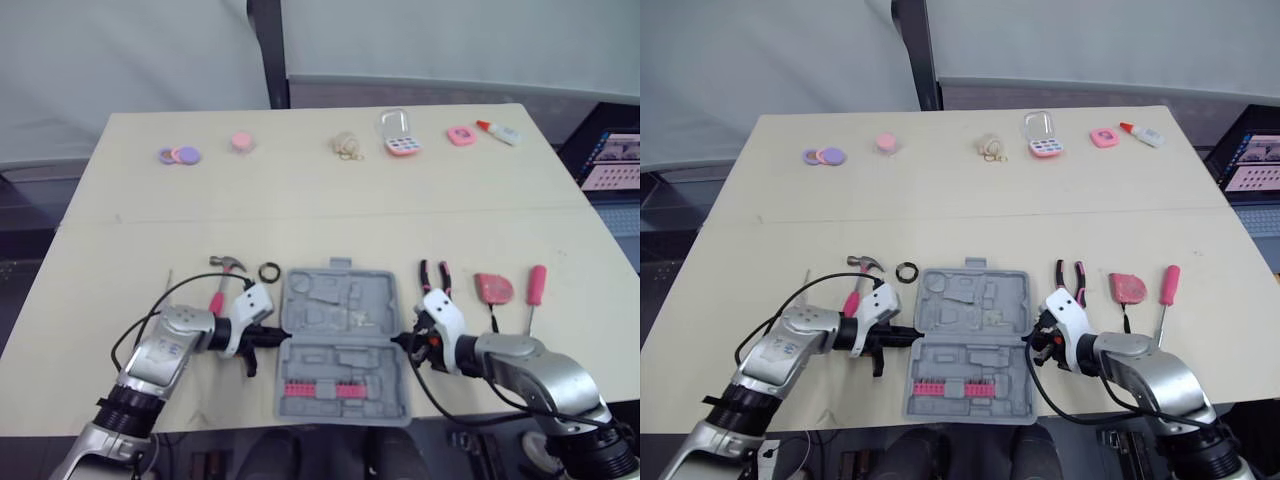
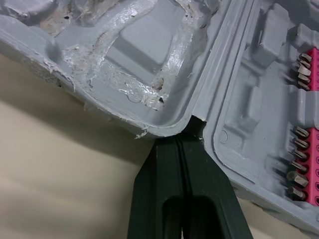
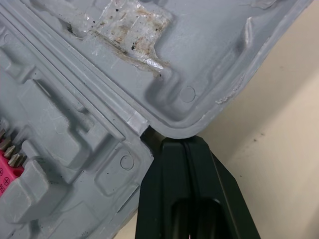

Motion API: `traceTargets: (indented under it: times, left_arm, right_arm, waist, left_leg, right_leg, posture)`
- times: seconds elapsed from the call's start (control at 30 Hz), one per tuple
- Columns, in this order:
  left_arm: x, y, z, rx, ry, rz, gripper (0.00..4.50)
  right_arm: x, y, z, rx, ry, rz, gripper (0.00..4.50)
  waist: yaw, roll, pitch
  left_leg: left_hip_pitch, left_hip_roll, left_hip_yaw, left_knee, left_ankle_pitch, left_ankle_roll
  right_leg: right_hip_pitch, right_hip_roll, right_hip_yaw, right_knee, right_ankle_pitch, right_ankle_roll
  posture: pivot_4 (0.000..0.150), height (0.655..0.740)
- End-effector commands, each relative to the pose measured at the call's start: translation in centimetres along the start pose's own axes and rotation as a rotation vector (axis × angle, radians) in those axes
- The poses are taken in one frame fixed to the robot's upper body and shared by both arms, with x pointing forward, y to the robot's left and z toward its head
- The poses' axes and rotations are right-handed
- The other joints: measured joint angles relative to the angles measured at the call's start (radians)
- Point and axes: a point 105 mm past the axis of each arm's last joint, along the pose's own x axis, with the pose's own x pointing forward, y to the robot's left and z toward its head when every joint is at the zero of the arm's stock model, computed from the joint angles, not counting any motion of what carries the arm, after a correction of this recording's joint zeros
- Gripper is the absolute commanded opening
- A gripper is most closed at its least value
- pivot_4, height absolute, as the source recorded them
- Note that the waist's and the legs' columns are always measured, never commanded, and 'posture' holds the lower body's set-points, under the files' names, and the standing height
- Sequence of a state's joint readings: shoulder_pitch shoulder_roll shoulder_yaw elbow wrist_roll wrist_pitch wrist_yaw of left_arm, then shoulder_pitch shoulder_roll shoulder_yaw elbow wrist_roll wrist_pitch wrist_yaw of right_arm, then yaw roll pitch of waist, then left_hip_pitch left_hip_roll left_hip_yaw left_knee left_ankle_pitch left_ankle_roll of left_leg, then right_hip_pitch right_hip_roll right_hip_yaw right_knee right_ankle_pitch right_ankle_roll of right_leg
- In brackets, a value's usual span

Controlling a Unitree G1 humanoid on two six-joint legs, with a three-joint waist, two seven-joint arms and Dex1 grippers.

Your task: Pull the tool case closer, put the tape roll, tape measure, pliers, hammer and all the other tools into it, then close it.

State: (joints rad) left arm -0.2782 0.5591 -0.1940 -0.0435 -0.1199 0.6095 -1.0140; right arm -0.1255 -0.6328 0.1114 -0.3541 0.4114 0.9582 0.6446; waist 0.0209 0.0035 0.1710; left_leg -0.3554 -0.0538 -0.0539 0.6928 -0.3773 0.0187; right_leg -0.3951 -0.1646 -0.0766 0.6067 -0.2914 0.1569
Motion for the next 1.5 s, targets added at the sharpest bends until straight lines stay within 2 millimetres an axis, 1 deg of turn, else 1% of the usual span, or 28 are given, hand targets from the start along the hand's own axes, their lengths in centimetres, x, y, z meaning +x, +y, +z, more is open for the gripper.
traceTargets:
  times: [0.03, 0.83, 1.5]
  left_arm:
    - [0.3, -1.3, 1.2, 0.030, -0.045, -0.042, 0.03]
    - [0.1, -3.2, 0.5, -0.030, -0.032, -0.064, 0.03]
    - [-0.1, -3.7, -0.1, -0.052, -0.017, -0.074, 0.03]
  right_arm:
    - [0.0, 2.0, 1.2, -0.044, -0.048, 0.092, 0.01]
    - [-0.2, 3.0, 0.5, -0.028, -0.028, 0.114, 0.01]
    - [-0.3, 3.4, 0.1, -0.018, -0.013, 0.125, 0.01]
  waist:
    - [0.000, 0.000, 0.000]
    - [0.002, 0.000, 0.000]
    - [0.002, 0.000, 0.000]
  left_leg:
    - [0.000, 0.000, 0.000, 0.000, 0.000, 0.000]
    - [0.000, 0.000, 0.000, 0.000, 0.000, 0.000]
    - [0.000, 0.000, 0.000, 0.000, 0.000, 0.000]
  right_leg:
    - [0.000, 0.000, 0.000, 0.000, 0.000, 0.000]
    - [0.000, 0.000, 0.000, -0.001, 0.000, 0.000]
    - [0.000, 0.000, 0.001, -0.001, 0.000, 0.000]
  posture:
    - [0.150, 0.7400]
    - [0.150, 0.7400]
    - [0.150, 0.7400]
